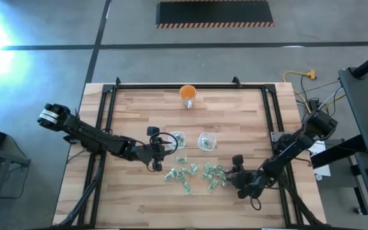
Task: Pick and place Stevia / Truvia into bins
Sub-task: Put the green stevia packet into the right transparent container
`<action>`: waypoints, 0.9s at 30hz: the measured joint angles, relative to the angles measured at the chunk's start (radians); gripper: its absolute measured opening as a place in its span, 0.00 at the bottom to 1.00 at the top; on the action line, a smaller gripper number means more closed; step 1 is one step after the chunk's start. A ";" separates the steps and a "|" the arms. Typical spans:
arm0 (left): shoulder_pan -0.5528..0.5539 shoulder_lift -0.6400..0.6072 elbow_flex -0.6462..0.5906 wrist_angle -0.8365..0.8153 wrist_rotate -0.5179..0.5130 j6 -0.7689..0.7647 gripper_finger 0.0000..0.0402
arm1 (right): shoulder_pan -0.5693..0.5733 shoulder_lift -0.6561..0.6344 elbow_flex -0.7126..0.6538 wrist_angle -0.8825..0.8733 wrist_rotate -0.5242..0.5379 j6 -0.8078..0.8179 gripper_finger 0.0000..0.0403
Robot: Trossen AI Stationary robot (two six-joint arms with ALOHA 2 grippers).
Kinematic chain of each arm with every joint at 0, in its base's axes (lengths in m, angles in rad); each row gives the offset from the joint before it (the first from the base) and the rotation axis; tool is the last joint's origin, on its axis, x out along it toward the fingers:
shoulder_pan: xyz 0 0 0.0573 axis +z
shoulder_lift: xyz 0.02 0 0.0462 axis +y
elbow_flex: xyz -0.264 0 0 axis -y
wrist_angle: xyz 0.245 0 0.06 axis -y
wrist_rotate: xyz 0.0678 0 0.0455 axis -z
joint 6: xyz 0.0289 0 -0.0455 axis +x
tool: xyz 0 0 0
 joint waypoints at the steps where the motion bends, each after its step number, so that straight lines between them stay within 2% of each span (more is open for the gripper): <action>1: 0.000 0.000 0.000 0.000 0.000 0.000 0.34 | 0.000 0.000 -0.001 -0.002 0.000 -0.001 0.21; 5: 0.000 0.000 -0.001 0.000 0.000 0.000 0.34 | 0.001 0.000 -0.001 -0.001 0.000 -0.026 0.07; 7: 0.000 0.000 -0.001 0.000 0.000 0.000 0.34 | 0.000 0.000 -0.001 0.000 0.001 -0.040 0.03; 12: 0.000 0.000 -0.001 0.000 0.000 0.000 0.34 | 0.000 0.000 0.002 0.000 0.030 -0.066 0.02; 17: 0.000 0.000 -0.001 0.000 0.000 0.000 0.34 | -0.001 -0.037 0.022 -0.015 0.092 -0.159 0.02; 21: 0.000 0.000 -0.001 0.001 0.000 0.000 0.34 | -0.017 -0.103 0.041 -0.028 0.237 -0.281 0.02; 24: 0.000 0.000 -0.001 0.001 0.000 0.000 0.34 | -0.069 -0.169 0.047 -0.010 0.342 -0.363 0.02; 27: 0.000 0.000 -0.001 0.002 0.000 0.000 0.34 | -0.171 -0.235 0.042 0.010 0.311 -0.421 0.02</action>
